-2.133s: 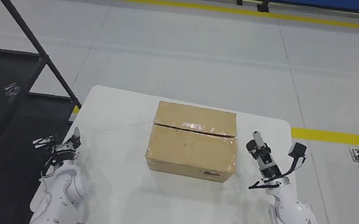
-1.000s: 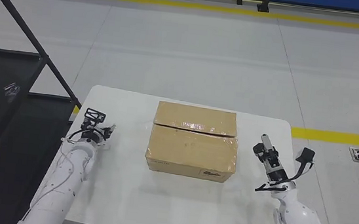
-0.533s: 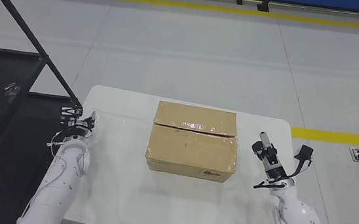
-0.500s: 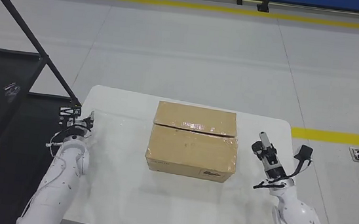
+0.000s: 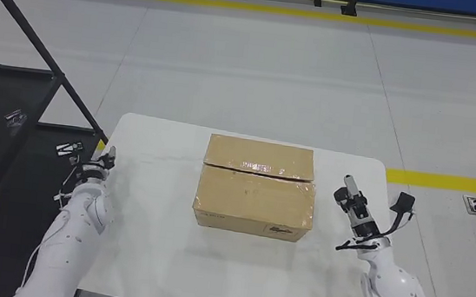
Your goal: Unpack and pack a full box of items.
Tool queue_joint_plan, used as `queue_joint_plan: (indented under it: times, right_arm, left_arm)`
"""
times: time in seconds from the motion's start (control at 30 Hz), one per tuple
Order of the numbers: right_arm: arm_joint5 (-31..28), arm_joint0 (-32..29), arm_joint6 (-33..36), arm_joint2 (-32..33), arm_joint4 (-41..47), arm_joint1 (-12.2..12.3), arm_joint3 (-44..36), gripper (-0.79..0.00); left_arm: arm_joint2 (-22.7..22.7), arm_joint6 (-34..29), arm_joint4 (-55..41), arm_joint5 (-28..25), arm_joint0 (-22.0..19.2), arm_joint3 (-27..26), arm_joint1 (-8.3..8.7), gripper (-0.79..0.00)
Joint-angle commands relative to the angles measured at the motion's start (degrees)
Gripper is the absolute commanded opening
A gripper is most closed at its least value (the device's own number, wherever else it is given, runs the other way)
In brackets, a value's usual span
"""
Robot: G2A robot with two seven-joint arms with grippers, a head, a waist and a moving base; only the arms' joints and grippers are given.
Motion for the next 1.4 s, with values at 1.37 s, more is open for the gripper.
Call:
queue_joint_plan:
  times: [1.37]
  right_arm:
    - [7.2,0.2,-1.1,-1.4,2.8,-0.5,-5.2,0.000]
  left_arm:
    - [-6.5,-7.4,-18.6,-40.2,27.1,-40.7,3.71,0.000]
